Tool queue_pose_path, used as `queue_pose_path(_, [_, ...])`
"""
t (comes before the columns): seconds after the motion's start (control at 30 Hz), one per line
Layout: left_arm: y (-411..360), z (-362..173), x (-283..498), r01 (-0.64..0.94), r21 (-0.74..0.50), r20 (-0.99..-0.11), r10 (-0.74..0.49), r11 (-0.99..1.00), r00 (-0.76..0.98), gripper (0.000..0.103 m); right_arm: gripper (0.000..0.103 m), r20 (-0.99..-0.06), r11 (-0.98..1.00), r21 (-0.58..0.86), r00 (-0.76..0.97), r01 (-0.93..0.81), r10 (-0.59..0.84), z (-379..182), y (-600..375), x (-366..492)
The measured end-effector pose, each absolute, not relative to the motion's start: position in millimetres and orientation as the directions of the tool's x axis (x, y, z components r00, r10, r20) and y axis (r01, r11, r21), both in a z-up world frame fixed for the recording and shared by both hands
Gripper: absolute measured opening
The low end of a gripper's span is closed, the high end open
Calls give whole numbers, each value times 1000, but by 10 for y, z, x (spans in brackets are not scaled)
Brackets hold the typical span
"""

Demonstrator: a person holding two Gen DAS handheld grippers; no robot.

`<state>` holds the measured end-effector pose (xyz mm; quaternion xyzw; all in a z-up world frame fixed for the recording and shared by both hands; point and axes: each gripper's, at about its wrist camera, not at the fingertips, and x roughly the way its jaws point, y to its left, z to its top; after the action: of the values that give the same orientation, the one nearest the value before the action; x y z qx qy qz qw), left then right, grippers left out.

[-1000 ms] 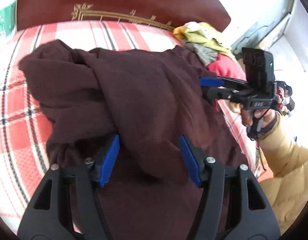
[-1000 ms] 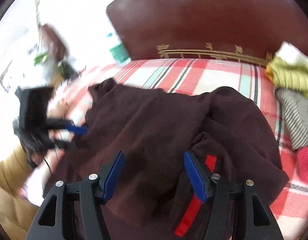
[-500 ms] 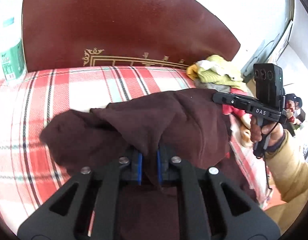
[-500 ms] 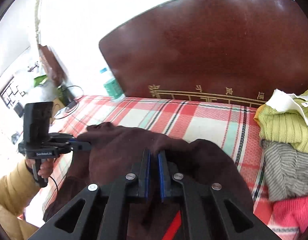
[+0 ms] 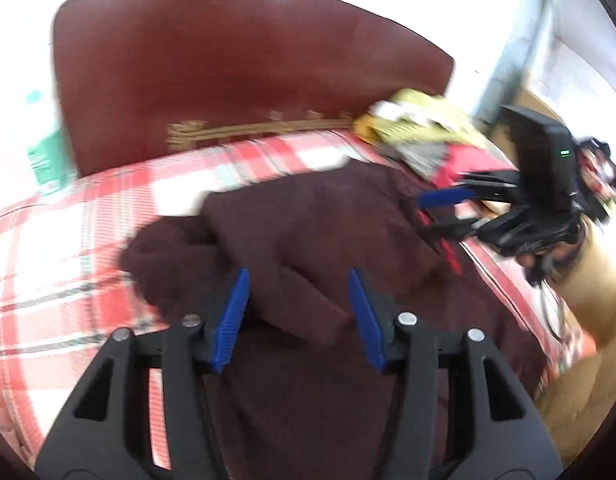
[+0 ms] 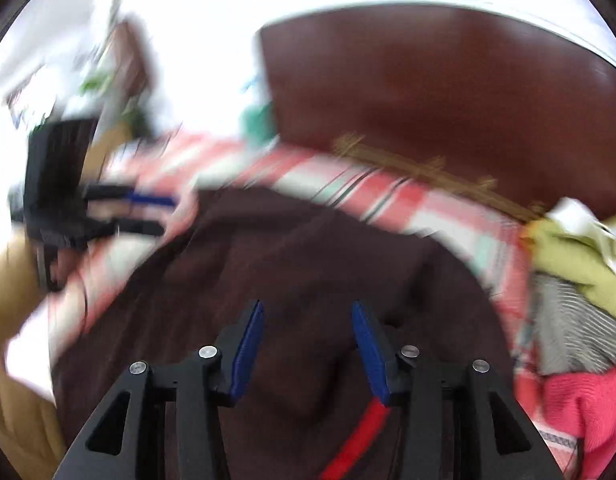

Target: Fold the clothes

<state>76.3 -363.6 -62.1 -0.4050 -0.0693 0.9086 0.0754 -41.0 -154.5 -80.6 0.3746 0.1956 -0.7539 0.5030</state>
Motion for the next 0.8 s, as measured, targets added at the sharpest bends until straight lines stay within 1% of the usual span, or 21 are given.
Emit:
queue_pose_path(0.03, [-3618,-757,702,-60,-158,-762,161,-986,-627,54,44,-794,-417,51,-216,908,-569,-929,-1621,-389])
queue_pose_path(0.07, [-3599,-894,640,-41,-129,-795,128,-991,-592,54,39,-817,-426,34,-221,904,-533,-1039,-1668,-401])
queue_pose_path(0.1, [-3642,-1091,571,0,-109,-842,92,-994,-532,54,37,-827,-458,41,-227,888,-514,-1120,-1654,-479])
queue_pose_path(0.13, [-3707,-1163,590,19,-129,-843,100,-991,-528,53,36,-837,-490,48,-233,870,-496,-1201,-1641,-558])
queue_pose_path(0.17, [-3757,-1136,632,26,-159,-827,119,-987,-549,53,36,-841,-520,59,-238,852,-486,-1251,-1613,-626])
queue_pose_path(0.23, [-3871,-998,764,70,-206,-814,131,-976,-566,53,36,-831,-546,96,-235,832,-504,-1172,-1488,-628])
queue_pose_path(0.3, [-3930,-824,959,81,-234,-783,138,-969,-606,53,40,-820,-554,130,-225,822,-526,-1052,-1343,-565])
queue_pose_path(0.37, [-3940,-652,1253,95,-237,-762,125,-967,-635,53,59,-801,-529,182,-186,829,-568,-887,-1108,-423])
queue_pose_path(0.4, [-3923,-623,1413,101,-244,-759,125,-965,-639,54,62,-793,-517,220,-158,827,-589,-848,-963,-323])
queue_pose_path(0.47, [-3881,-587,1741,111,-261,-753,130,-959,-645,57,71,-790,-534,262,-139,804,-597,-919,-769,-149])
queue_pose_path(0.5, [-3859,-568,1905,117,-269,-750,132,-956,-648,63,72,-789,-541,283,-129,792,-601,-955,-673,-63])
queue_pose_path(0.53, [-3834,-596,2059,126,-286,-751,141,-950,-645,66,73,-787,-549,304,-119,779,-606,-991,-576,24])
queue_pose_path(0.57, [-3807,-637,2210,136,-306,-753,152,-942,-641,66,75,-785,-556,325,-110,765,-610,-1027,-479,110])
queue_pose_path(0.63, [-3786,-772,2519,154,-390,-742,210,-908,-637,66,75,-780,-569,365,-92,737,-619,-1098,-285,284])
queue_pose_path(0.7, [-3792,-967,2742,209,-417,-756,210,-884,-620,67,76,-774,-581,405,-74,706,-629,-1170,-92,457])
queue_pose_path(0.8, [-3680,-1097,3007,220,-466,-751,251,-857,-611,68,79,-764,-596,461,-48,657,-644,-1277,198,717])
